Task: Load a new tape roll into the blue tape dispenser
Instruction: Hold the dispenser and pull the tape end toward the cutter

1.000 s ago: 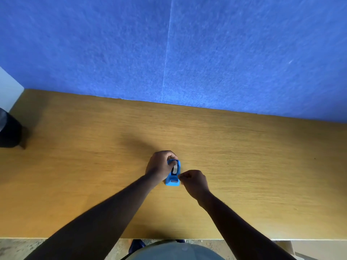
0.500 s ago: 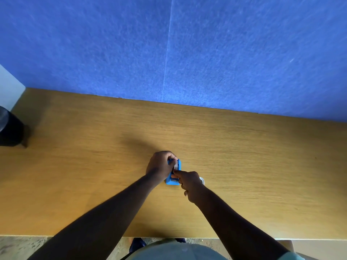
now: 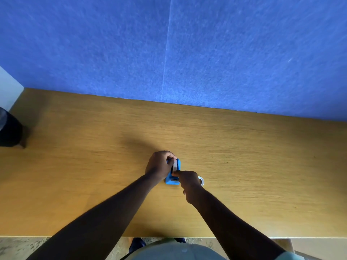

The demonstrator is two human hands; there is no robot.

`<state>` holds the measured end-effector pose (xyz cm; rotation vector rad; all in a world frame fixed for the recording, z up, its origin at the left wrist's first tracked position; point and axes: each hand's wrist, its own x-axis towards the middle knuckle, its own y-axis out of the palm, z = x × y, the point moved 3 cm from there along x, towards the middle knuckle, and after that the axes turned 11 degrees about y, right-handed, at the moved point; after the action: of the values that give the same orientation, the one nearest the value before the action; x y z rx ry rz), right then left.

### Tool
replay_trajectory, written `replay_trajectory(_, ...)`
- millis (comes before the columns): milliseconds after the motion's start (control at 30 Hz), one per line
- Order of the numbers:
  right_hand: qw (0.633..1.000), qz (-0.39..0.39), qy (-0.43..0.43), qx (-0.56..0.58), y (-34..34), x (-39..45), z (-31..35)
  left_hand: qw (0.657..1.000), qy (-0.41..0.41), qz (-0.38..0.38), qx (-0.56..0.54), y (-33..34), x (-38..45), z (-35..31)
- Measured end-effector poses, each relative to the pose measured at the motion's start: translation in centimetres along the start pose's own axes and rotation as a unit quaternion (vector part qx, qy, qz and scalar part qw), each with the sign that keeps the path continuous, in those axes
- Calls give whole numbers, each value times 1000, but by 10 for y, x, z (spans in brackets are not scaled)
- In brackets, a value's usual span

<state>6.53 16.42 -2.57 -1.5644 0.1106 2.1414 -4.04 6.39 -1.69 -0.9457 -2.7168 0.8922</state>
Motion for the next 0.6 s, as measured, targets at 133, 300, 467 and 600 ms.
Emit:
replay_trajectory(133,998,6,-59,20,-3,1,-4,1000,13,5,-11,1,-2,3)
replay_trajectory(300,998,-12,-65,14,-2,2,-9,999,38,37,-2,1,-5,5)
replay_trajectory(467,996,-58,-68,-9,3,0,-13,999,26,24,7,1,-4,5)
replay_trajectory(600,995,-63,-72,1,3,-1,-15,999,25,24,12,1,-4,5)
